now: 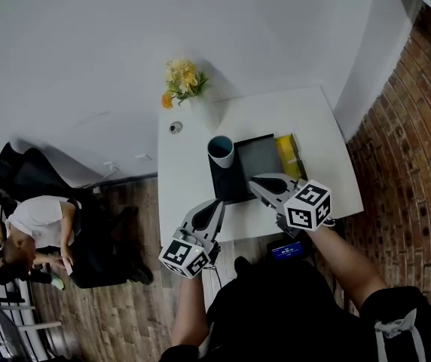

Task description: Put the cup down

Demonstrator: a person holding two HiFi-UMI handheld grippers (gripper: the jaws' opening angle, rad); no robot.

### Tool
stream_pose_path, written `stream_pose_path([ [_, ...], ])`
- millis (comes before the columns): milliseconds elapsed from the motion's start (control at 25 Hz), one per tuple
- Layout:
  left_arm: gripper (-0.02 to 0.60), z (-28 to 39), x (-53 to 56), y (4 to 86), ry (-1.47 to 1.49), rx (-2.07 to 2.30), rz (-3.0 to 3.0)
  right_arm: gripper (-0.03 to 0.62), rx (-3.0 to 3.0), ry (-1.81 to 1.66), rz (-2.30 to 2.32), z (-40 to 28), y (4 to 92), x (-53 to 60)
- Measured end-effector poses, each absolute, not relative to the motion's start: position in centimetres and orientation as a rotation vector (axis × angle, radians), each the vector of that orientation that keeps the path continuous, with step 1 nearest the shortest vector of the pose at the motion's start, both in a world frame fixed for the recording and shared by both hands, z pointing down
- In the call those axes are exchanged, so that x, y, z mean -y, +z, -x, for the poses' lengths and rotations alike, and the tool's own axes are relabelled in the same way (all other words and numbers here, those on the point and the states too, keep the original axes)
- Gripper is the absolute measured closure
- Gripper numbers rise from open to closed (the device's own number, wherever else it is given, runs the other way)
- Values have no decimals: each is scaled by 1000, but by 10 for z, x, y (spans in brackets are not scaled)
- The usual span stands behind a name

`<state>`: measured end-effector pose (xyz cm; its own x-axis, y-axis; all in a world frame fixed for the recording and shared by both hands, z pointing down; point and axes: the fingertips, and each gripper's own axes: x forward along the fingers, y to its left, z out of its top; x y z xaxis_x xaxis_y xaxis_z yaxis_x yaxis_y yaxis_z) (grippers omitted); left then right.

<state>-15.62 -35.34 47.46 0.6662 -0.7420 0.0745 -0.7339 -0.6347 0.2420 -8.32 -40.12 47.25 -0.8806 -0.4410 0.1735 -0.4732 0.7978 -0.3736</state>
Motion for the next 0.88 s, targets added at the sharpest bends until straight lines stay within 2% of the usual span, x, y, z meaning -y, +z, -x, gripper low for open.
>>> stream_pose_path([
  [880, 574, 161, 350, 475, -23, 1208, -2614, 580, 2888, 560, -727, 91, 477, 398],
])
